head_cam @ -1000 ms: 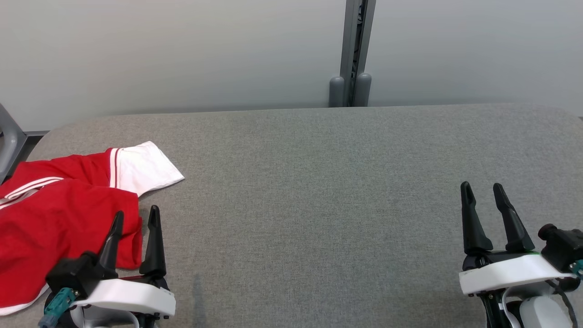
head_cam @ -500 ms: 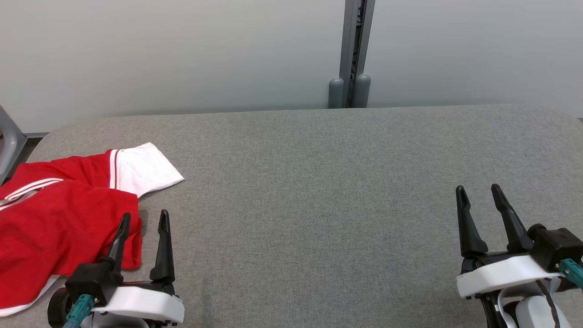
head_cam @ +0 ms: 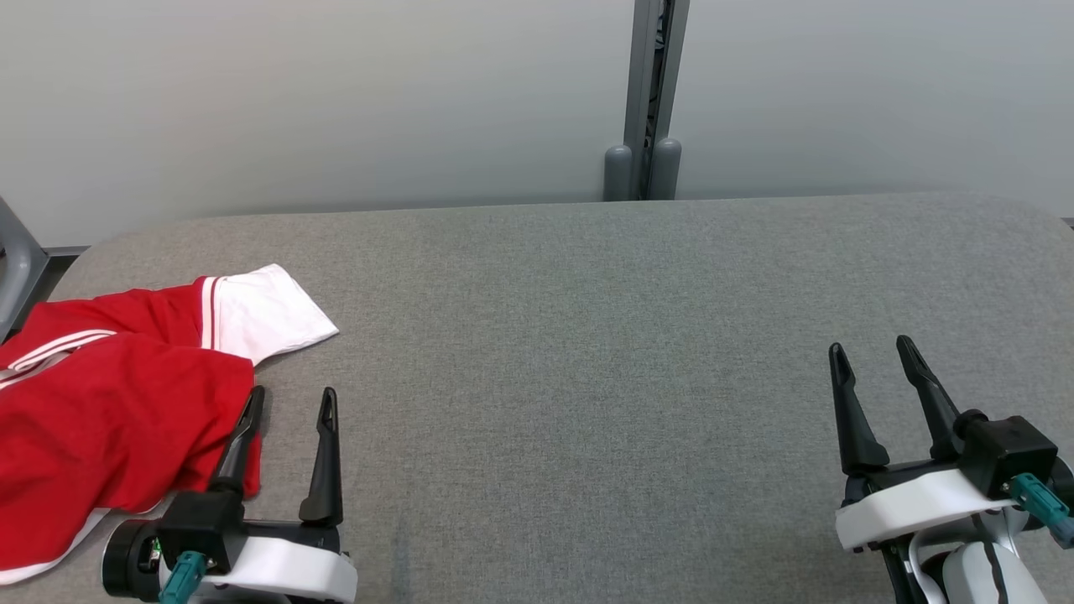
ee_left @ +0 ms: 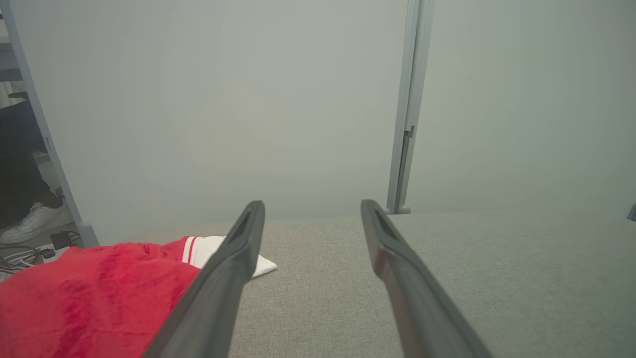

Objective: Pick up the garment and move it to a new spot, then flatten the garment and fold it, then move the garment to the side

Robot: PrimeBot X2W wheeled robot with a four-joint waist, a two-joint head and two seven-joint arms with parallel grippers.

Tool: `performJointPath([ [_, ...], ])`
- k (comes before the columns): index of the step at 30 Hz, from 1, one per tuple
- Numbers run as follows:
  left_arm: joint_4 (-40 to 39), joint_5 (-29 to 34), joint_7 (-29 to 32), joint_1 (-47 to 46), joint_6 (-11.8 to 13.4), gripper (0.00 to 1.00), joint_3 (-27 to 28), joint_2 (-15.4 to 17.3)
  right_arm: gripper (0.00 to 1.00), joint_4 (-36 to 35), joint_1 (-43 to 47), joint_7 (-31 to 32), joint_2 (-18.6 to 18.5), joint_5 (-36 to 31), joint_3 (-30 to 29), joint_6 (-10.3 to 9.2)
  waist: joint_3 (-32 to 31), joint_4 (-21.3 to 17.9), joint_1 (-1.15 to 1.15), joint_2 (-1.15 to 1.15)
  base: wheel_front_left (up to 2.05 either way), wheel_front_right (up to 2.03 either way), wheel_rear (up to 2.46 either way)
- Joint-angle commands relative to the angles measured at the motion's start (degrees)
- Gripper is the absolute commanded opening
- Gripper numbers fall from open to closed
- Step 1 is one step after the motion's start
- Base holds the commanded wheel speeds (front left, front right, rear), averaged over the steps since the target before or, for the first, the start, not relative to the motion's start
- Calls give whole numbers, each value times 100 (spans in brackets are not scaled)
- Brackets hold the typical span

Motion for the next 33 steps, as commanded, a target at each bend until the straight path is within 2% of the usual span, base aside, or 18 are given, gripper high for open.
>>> performJointPath([
  [1,-34,106,-60,71,32,100,-24,20,100,28,-25,-51,-17,-121,-32,13,-4,-2,0,0,0,0,0],
  [33,87,34,-62,44,36,100,-51,11,100,125,-21,-53,-9,19,6,13,-21,65,0,0,0,0,0],
])
